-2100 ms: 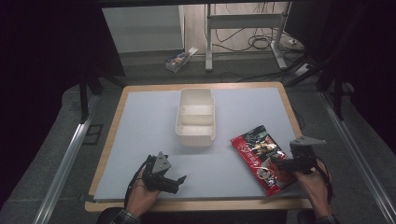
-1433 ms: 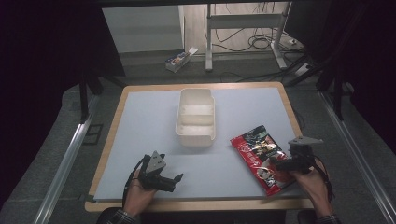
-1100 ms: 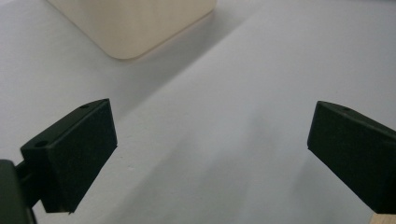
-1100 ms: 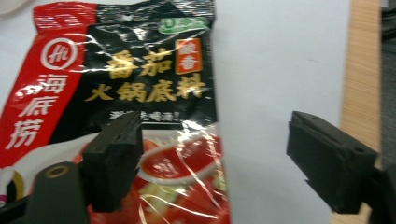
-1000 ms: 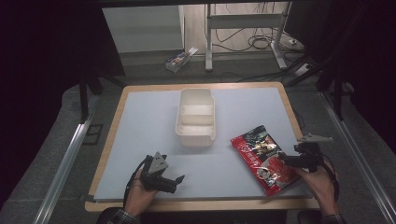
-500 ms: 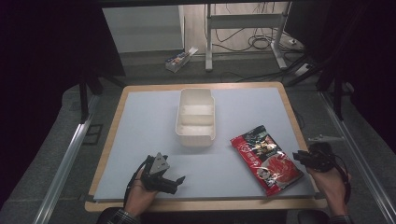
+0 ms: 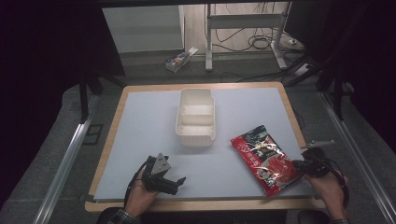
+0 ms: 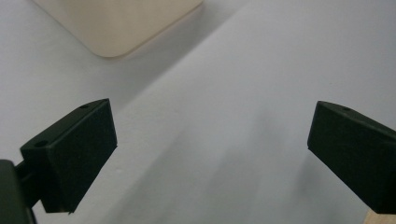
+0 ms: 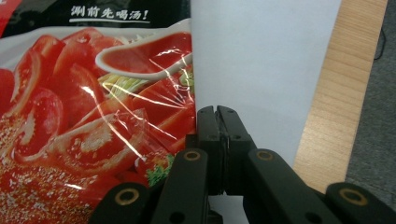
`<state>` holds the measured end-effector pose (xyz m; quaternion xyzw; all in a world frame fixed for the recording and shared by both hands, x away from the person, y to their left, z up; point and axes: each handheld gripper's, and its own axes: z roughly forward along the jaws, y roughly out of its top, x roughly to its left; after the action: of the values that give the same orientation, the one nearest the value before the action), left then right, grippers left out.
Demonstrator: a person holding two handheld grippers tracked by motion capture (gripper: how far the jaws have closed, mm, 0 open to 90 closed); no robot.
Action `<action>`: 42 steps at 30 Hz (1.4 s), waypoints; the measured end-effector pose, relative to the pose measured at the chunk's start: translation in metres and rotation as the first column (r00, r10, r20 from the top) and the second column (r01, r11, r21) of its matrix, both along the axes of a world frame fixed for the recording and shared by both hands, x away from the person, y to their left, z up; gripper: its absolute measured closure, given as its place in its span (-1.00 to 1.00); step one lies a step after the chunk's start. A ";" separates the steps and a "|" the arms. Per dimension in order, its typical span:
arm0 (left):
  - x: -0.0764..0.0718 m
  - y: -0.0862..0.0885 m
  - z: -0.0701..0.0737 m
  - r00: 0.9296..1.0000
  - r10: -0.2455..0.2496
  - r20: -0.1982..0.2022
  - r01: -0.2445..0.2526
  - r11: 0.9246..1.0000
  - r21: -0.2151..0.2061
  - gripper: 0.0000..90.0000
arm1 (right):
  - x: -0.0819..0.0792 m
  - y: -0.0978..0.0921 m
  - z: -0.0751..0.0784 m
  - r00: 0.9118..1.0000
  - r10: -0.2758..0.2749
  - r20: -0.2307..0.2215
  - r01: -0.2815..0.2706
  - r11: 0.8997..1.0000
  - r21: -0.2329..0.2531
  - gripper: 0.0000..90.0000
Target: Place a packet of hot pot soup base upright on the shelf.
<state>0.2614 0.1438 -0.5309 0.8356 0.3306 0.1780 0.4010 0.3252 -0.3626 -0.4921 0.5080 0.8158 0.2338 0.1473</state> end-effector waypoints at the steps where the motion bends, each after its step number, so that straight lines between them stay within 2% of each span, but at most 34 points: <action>1: 0.000 -0.001 0.000 1.000 0.000 -0.004 0.000 1.000 -0.005 -0.97 | -0.001 0.002 0.000 1.000 0.006 0.000 -0.006 1.000 -0.006 0.97; 4: 0.000 -0.001 0.000 1.000 -0.001 -0.008 0.001 1.000 0.000 -0.97 | -0.004 0.005 0.002 1.000 0.029 -0.004 -0.029 0.999 -0.021 0.97; 8: 0.000 -0.002 0.000 1.000 -0.001 -0.011 0.001 1.000 -0.002 -0.97 | -0.009 0.008 0.001 0.999 0.043 -0.015 -0.043 0.999 0.013 0.97; 14: 0.001 -0.004 0.000 1.000 -0.003 -0.022 0.003 1.000 -0.002 -0.96 | -0.016 0.016 0.000 0.996 0.081 -0.033 -0.080 0.996 0.037 0.97; 21: 0.001 -0.009 0.000 0.999 -0.018 -0.046 0.018 1.000 -0.005 -0.93 | -0.019 0.033 -0.001 0.987 0.147 -0.064 -0.143 0.987 0.069 0.97; 27: 0.001 -0.012 0.000 0.998 -0.027 -0.060 0.026 1.000 -0.013 -0.91 | -0.022 0.052 -0.004 0.970 0.227 -0.090 -0.219 0.971 0.098 0.96; 31: 0.001 -0.014 0.001 0.997 -0.031 -0.074 0.030 0.999 -0.015 -0.89 | -0.024 0.072 -0.007 0.956 0.280 -0.092 -0.273 0.959 0.081 0.96; 32: 0.001 -0.014 0.001 0.996 -0.033 -0.079 0.032 0.999 -0.018 -0.89 | -0.024 0.072 -0.007 0.956 0.280 -0.092 -0.273 0.959 0.081 0.96; 33: 0.002 -0.015 0.001 0.996 -0.034 -0.082 0.033 0.999 -0.019 -0.88 | -0.025 0.081 -0.008 0.949 0.300 -0.091 -0.293 0.952 0.086 0.96; 34: 0.002 -0.015 0.001 0.996 -0.034 -0.086 0.032 0.999 -0.022 -0.88 | -0.025 0.081 -0.008 0.949 0.300 -0.091 -0.293 0.952 0.086 0.96; 35: 0.002 -0.016 0.002 0.995 -0.033 -0.090 0.031 0.999 -0.024 -0.88 | -0.026 0.085 -0.009 0.945 0.315 -0.090 -0.307 0.948 0.088 0.96; 36: 0.003 -0.017 0.002 0.995 -0.036 -0.094 0.034 0.999 -0.025 -0.87 | -0.027 0.095 -0.010 0.937 0.339 -0.087 -0.331 0.939 0.094 0.97; 37: 0.003 -0.018 0.002 0.995 -0.037 -0.097 0.034 0.999 -0.027 -0.87 | -0.027 0.095 -0.010 0.937 0.339 -0.087 -0.331 0.939 0.094 0.97; 40: 0.003 -0.021 0.002 0.994 -0.039 -0.104 0.037 0.999 -0.027 -0.87 | -0.026 0.109 -0.011 0.925 0.371 -0.077 -0.364 0.927 0.096 0.97; 41: 0.003 -0.021 0.002 0.994 -0.042 -0.104 0.039 0.999 -0.026 -0.87 | -0.027 0.117 -0.012 0.919 0.388 -0.067 -0.380 0.919 0.108 0.97; 42: 0.003 -0.022 0.002 0.993 -0.042 -0.107 0.039 0.999 -0.026 -0.87 | -0.027 0.117 -0.012 0.919 0.388 -0.067 -0.380 0.919 0.108 0.97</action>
<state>0.2649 0.1213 -0.5289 0.8456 0.3367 0.1207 0.3962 0.2986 -0.2452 -0.5044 0.3542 0.8935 0.2734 0.0394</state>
